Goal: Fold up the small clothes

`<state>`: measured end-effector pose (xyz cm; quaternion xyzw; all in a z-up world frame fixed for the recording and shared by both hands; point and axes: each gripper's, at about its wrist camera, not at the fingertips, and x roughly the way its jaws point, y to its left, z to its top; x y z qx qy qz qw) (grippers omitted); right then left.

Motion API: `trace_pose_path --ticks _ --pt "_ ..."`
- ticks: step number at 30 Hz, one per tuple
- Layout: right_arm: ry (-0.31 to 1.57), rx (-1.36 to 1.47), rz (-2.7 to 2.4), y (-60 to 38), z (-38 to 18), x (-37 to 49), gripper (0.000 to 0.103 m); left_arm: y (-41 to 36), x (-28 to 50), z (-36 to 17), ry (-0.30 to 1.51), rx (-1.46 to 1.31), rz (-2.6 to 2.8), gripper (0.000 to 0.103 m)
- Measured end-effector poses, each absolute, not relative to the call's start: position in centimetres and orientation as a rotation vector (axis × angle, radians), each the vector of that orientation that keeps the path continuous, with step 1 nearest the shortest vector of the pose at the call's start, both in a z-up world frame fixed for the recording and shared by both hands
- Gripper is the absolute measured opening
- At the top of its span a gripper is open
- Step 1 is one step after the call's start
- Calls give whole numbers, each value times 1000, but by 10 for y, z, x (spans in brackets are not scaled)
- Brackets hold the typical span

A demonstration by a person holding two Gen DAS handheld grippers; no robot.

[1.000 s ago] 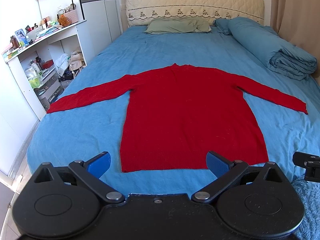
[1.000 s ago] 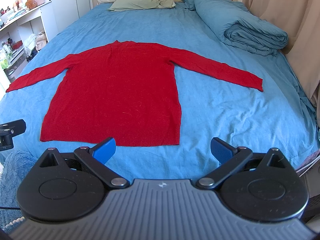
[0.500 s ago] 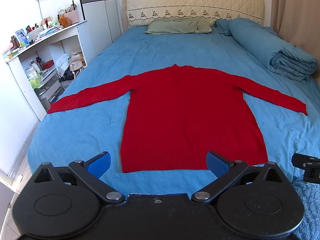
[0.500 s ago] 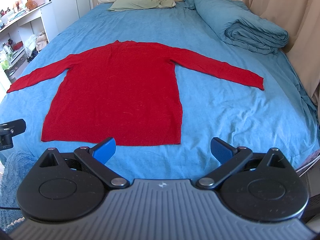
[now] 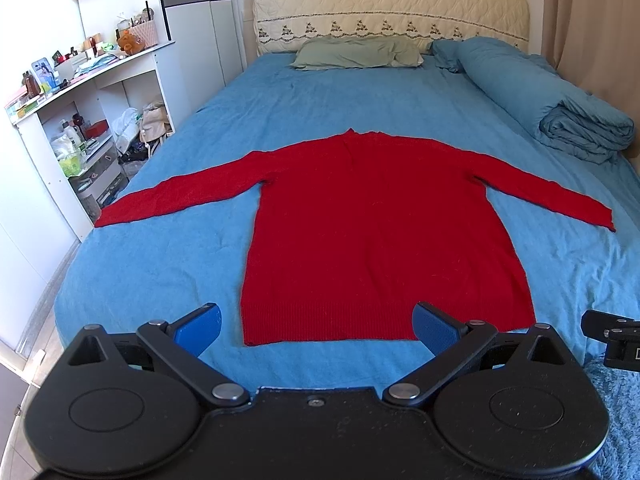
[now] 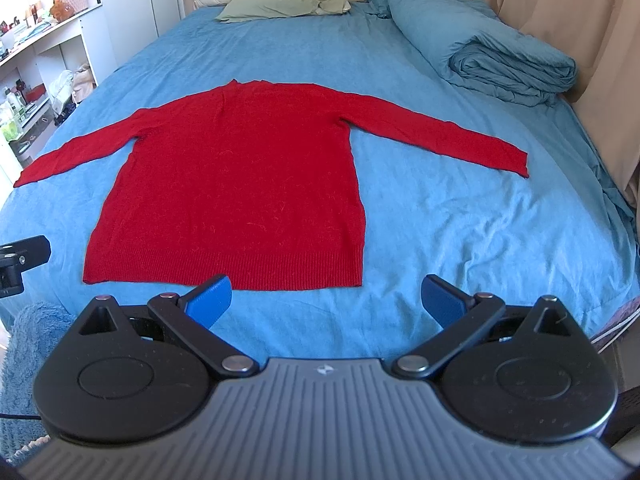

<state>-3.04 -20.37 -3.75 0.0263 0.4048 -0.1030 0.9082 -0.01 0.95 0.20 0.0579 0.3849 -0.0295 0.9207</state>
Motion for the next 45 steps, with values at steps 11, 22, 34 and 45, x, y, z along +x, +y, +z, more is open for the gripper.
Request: trace_pose_path --ticks 11,22,34,45 --pt "835 60 -211 -206 -38 -31 103 9 1 2 789 118 -62 103" --pt "835 60 -211 -206 -38 -31 103 9 1 2 789 118 -61 103" --pt "824 73 -214 -209 -35 -32 103 8 6 12 780 109 -79 103" --pt "695 136 -362 -277 -7 5 103 -55 92 46 639 180 -213 103"
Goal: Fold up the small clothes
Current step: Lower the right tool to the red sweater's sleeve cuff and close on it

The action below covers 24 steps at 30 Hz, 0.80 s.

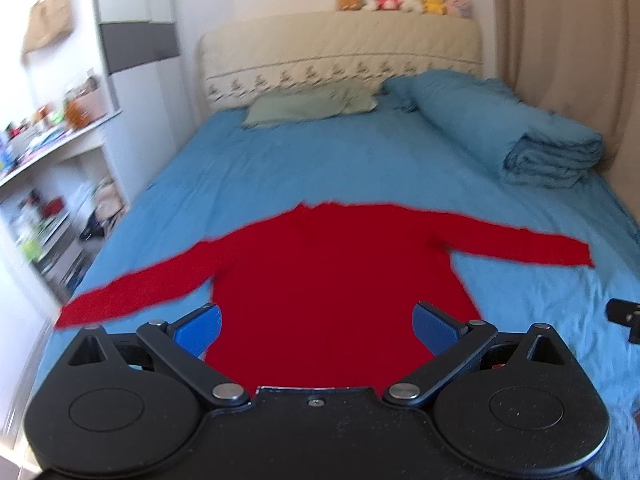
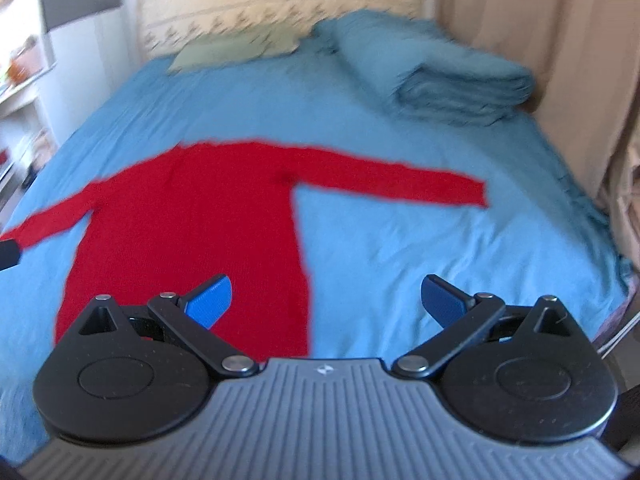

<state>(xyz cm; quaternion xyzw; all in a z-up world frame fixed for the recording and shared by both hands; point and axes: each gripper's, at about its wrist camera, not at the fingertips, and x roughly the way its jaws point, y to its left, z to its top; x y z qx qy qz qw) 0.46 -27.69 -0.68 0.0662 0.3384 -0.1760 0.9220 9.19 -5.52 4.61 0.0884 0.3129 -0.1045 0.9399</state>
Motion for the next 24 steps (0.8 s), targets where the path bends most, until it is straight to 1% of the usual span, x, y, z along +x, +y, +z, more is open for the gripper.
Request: trace_pose_path --ticks 6,12,18,24 --pt "627 174 -483 -355 1 49 103 -111 175 42 634 162 -337 103" --pt "605 271 -543 -441 -18 94 103 -162 250 11 671 102 -476 103" --pt "608 518 -575 -532 -81 135 103 -209 324 -47 781 96 -501 103" --pt "673 567 -651 -590 -158 168 103 -243 395 -112 904 110 -466 103"
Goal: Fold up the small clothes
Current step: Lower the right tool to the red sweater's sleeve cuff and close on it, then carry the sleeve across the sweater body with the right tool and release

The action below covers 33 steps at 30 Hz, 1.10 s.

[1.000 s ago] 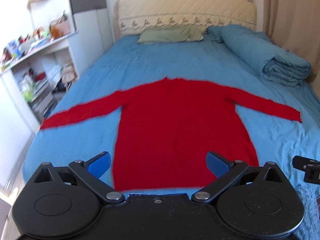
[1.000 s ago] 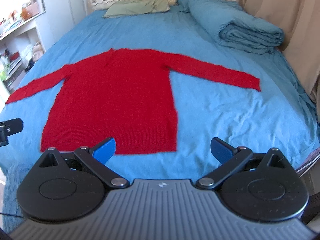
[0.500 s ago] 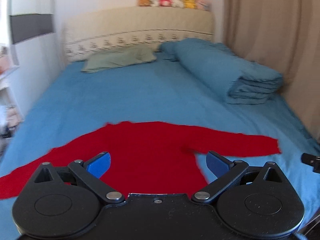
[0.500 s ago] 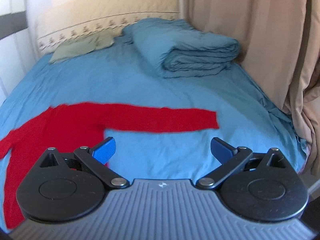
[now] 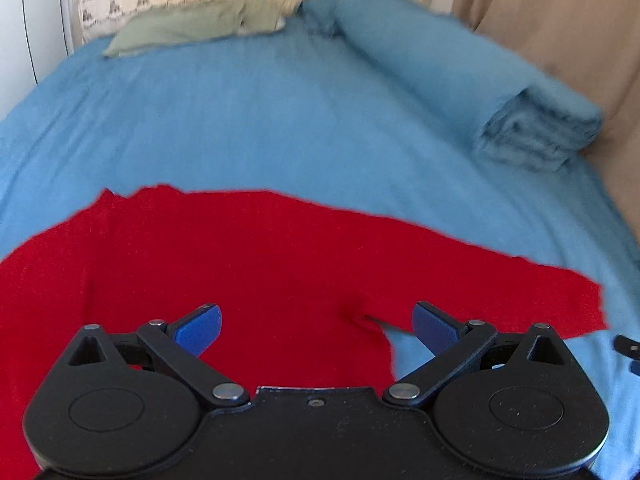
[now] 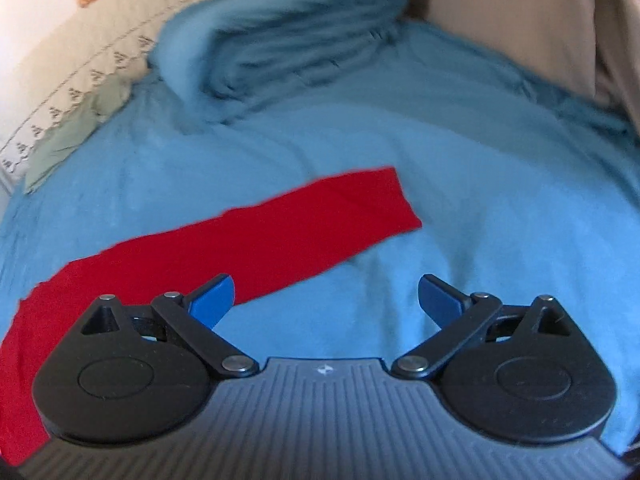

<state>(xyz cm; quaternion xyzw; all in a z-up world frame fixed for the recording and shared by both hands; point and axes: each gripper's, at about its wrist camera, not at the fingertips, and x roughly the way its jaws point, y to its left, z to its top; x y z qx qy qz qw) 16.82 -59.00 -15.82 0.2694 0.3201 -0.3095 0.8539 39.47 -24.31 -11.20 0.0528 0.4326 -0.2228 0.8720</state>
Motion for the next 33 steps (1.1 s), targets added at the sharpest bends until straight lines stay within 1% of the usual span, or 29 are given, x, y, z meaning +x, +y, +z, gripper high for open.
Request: trace_pose_path --ticks 3,6,11,14,16,17,18,20,22,23,25,30,33 --pt "684 611 -649 -609 -189 179 103 -252 421 -144 925 149 -432 103" --pt "686 624 -638 -620 -211 190 96 -253 441 -164 935 155 -393 103" --pt "630 631 -645 -632 -233 207 92 -247 463 -184 937 163 -330 103" --pt "569 651 -660 -639 -239 209 85 -237 472 -194 940 175 -290 103" --pt "529 673 -670 -646 -243 209 76 -229 480 -200 942 172 -267 103" --pt "515 683 -676 -649 -244 210 74 -223 483 -202 944 165 -260 103" --pt "501 692 -681 -652 -246 210 69 -219 485 -203 948 152 -257 103" --pt "480 702 -696 -657 -247 211 57 -211 489 -205 954 122 -257 103" --pt "478 702 -719 -660 -248 212 39 -210 490 -205 955 127 -254 103" --pt "477 702 -730 -660 -247 212 35 -212 491 -205 958 134 -253 103" --pt "475 696 -733 -660 -245 215 21 -214 493 -208 964 144 -258 103" --pt "455 652 -685 -641 -220 231 21 -216 500 -208 985 154 -263 103" --pt "443 615 -589 -616 -193 261 21 -214 507 -207 1002 150 -278 103"
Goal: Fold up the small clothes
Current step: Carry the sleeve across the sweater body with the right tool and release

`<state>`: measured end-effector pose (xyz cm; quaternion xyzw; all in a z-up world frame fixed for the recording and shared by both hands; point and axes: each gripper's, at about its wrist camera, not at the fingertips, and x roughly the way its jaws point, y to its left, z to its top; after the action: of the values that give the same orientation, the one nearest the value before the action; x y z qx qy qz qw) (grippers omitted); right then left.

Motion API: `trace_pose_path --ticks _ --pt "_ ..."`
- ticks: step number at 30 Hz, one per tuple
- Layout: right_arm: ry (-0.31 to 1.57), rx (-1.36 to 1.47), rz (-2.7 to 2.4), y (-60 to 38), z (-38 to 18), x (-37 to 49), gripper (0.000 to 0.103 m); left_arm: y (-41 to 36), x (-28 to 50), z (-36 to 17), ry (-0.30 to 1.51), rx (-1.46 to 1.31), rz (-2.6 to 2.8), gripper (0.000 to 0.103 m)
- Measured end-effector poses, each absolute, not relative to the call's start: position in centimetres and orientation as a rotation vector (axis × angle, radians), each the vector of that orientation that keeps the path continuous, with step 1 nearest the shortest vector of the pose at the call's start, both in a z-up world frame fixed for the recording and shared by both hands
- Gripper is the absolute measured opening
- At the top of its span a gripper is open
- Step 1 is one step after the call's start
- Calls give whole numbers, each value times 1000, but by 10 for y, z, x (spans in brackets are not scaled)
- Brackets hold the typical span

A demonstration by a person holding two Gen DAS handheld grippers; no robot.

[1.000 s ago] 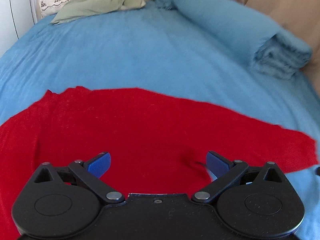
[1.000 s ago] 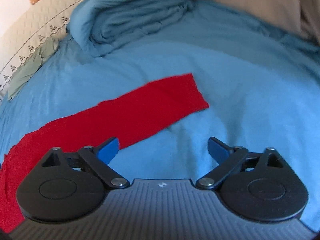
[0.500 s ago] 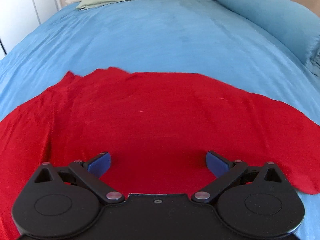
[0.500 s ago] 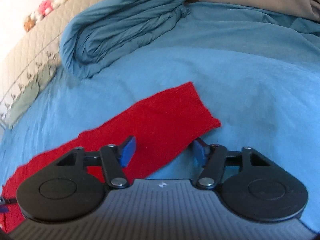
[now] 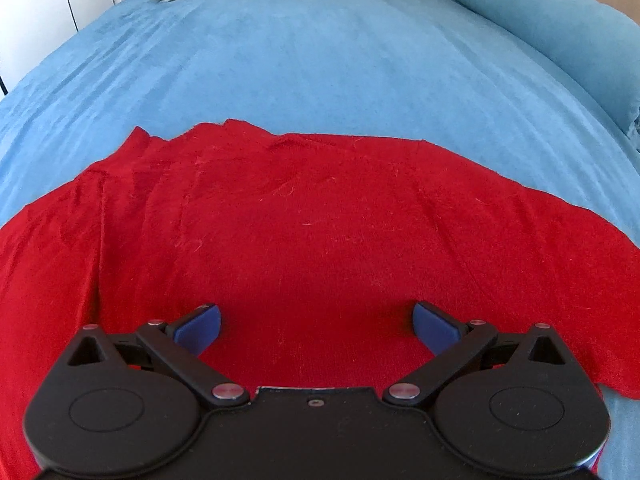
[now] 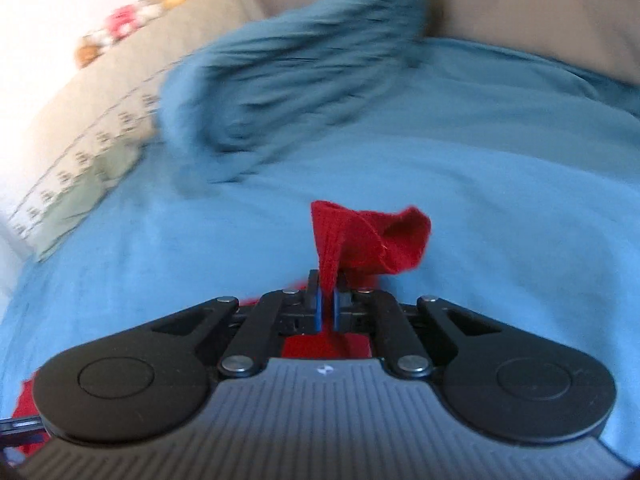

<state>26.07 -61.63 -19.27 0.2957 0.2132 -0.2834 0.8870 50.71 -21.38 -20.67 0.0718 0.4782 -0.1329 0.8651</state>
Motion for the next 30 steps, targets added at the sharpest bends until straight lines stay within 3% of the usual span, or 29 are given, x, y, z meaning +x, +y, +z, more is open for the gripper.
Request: trace_pose_path --ticks 10,17,23,30 --pt "373 562 -102 -441 -124 410 20 -126 521 -172 975 -1 -302 103" --pt "494 544 142 -307 -172 466 20 -33 534 -175 974 -5 -203 103" --pt "598 463 213 -248 -219 468 20 20 535 -184 985 -64 -179 103" --pt "603 395 276 -200 -231 455 20 54 528 -176 945 -132 -181 103"
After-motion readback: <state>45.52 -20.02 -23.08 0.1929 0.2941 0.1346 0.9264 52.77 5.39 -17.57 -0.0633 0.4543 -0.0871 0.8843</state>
